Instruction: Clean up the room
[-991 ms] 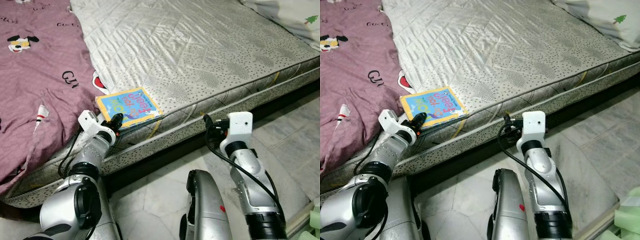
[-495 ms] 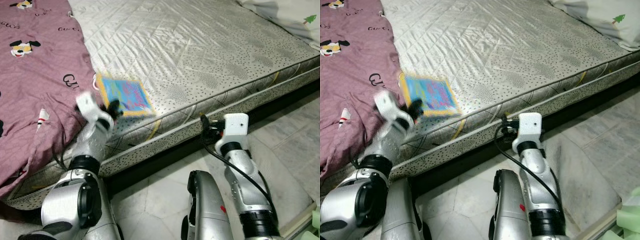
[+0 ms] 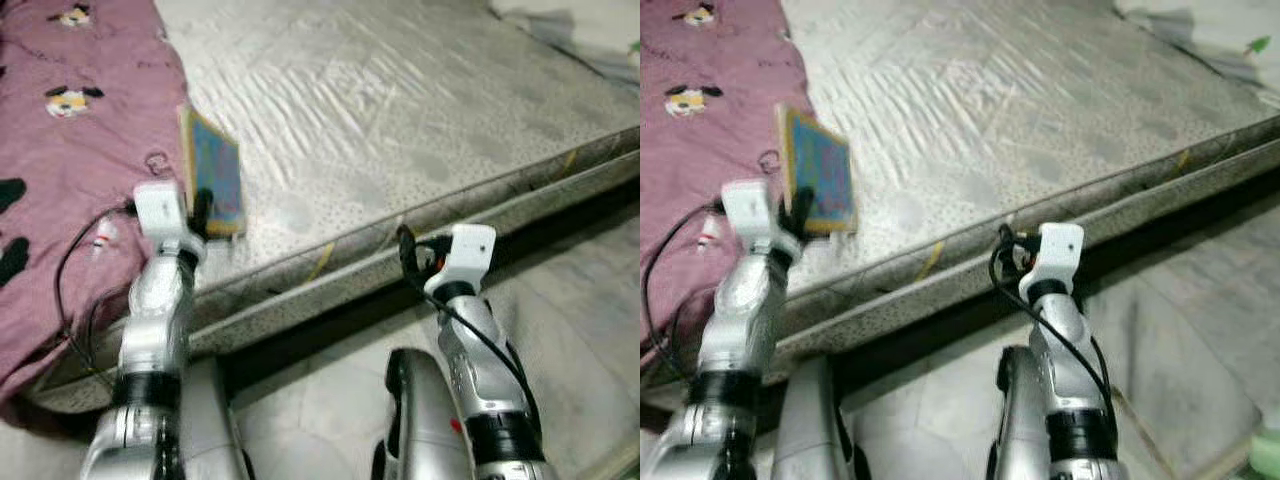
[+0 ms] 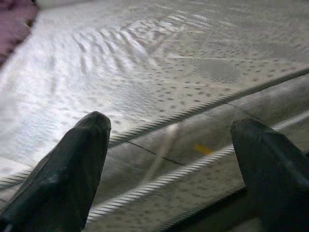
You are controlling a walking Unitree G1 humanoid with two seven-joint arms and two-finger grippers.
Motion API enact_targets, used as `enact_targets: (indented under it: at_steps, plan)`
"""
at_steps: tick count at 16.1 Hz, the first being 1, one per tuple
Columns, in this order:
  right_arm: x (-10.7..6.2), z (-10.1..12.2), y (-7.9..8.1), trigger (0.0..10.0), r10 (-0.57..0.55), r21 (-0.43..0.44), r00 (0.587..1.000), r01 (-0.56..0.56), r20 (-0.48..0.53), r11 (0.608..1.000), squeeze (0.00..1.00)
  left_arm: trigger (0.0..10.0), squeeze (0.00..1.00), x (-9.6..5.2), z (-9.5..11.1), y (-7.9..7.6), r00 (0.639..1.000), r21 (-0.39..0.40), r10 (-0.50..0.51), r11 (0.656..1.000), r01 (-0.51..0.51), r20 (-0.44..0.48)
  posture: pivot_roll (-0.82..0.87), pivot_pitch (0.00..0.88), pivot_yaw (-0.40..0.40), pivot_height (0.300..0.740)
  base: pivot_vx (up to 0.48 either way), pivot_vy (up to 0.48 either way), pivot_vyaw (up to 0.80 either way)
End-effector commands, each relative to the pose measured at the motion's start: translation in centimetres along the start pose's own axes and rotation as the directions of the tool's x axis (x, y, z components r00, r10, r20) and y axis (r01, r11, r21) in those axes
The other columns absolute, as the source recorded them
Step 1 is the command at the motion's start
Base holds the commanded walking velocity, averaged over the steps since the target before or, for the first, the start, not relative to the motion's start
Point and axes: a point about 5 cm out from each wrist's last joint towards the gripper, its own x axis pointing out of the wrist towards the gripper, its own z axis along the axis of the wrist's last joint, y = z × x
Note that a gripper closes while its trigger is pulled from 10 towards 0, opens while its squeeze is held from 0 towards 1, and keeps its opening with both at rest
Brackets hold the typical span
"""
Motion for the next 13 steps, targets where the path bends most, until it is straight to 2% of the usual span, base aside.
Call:
enact_targets:
  at_steps: [1, 2, 3, 4, 5, 6, 13]
  plan:
    - [-0.1, -0.2, 0.2, 10.0, 0.004, 0.035, 1.000, -0.004, -0.005, 0.999, 0.00, 0.0, 0.00, -0.7, -0.2, -0.1, 1.000, 0.049, -0.004, 0.999, 0.004, 0.003, 0.02, 0.000, 0.038, 0.494, 0.000, 0.000, 0.00]
    - [-0.2, -0.2, 0.9, 10.0, 0.017, 0.080, 1.000, -0.017, -0.003, 0.997, 0.00, 0.0, 0.00, -2.3, -1.2, 0.1, 0.999, 0.071, 0.035, 0.997, -0.034, -0.007, 0.03, 0.000, 0.038, 0.494, 0.000, 0.000, 0.00]
    - [-0.2, 0.0, 1.6, 10.0, 0.028, 0.117, 1.000, -0.028, 0.005, 0.993, 0.00, 0.0, 0.00, -3.6, -1.2, 0.2, 0.998, 0.153, 0.063, 0.986, -0.062, 0.002, 0.03, 0.000, 0.037, 0.494, 0.000, 0.000, 0.00]
    - [-0.2, 0.1, 1.9, 10.0, 0.038, 0.121, 0.999, -0.039, 0.010, 0.992, 0.00, 1.8, 0.00, -4.0, -1.2, -0.1, 0.998, 0.198, 0.070, 0.978, -0.070, 0.007, 0.04, 0.000, 0.036, 0.494, 0.000, 0.000, 0.00]
    - [-0.1, 0.1, 2.1, 10.0, 0.047, 0.119, 0.999, -0.049, 0.014, 0.992, 0.00, 9.2, 0.00, -4.2, -1.0, -0.5, 0.998, 0.236, 0.060, 0.970, -0.060, 0.009, 0.04, 0.000, 0.034, 0.494, 0.000, 0.000, 0.00]
    - [0.0, 0.3, 2.2, 10.0, 0.057, 0.149, 0.998, -0.061, 0.032, 0.987, 0.00, 10.0, 0.00, -4.2, -0.2, -1.2, 0.998, 0.285, 0.034, 0.957, -0.049, 0.058, 0.05, 0.000, 0.030, 0.494, 0.000, 0.000, 0.00]
    - [0.5, 1.6, 2.4, 10.0, 0.078, 0.148, 0.993, -0.091, 0.088, 0.985, 0.00, 10.0, 0.00, -4.6, -0.7, -2.3, 1.000, 0.239, -0.014, 0.971, 0.011, 0.008, 0.05, 0.000, 0.033, 0.562, 0.000, 0.000, 0.00]
